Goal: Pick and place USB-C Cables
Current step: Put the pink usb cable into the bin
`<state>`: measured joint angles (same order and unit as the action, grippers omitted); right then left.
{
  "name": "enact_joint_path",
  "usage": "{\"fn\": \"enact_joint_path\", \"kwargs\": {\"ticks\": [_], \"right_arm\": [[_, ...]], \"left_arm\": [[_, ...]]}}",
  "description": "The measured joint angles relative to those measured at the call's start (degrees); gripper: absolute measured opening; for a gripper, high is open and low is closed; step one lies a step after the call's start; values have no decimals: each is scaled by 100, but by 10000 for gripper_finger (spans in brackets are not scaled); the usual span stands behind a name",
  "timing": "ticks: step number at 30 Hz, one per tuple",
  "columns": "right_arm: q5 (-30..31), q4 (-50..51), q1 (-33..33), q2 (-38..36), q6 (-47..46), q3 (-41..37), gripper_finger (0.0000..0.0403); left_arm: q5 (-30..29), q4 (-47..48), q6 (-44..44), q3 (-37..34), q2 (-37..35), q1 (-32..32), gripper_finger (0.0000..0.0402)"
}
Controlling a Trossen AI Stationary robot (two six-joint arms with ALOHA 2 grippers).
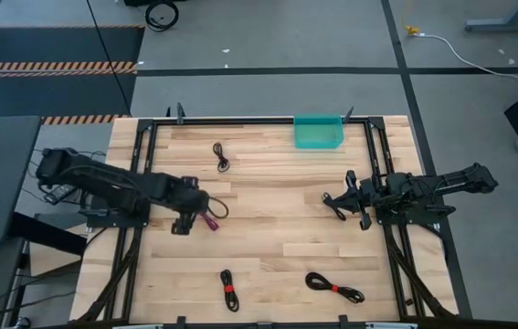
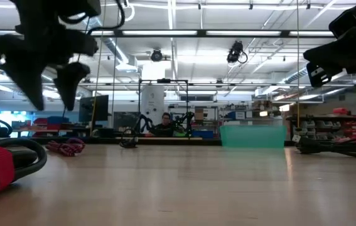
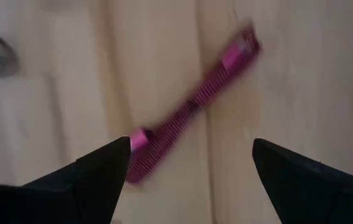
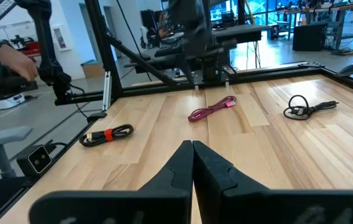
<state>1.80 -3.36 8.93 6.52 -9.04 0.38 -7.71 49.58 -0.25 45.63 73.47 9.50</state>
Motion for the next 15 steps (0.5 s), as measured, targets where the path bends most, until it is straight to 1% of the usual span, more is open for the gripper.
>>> {"fn": "enact_joint_path", "kwargs": {"ticks": [5, 10, 12, 15], "right_arm": [[1, 0, 2, 0, 1, 0, 14], [0, 0, 0, 0, 0, -2, 14], [0, 0, 2, 0, 1, -2, 14], [0, 0, 0, 0, 0, 0, 14]], "left_arm": [[-13, -3, 356, 0, 478, 142, 347], [-426, -403, 711, 0, 797, 38, 347], [-399, -473, 889, 0, 913, -80, 344], [-121, -473, 992, 0, 1110, -269, 332]]}}
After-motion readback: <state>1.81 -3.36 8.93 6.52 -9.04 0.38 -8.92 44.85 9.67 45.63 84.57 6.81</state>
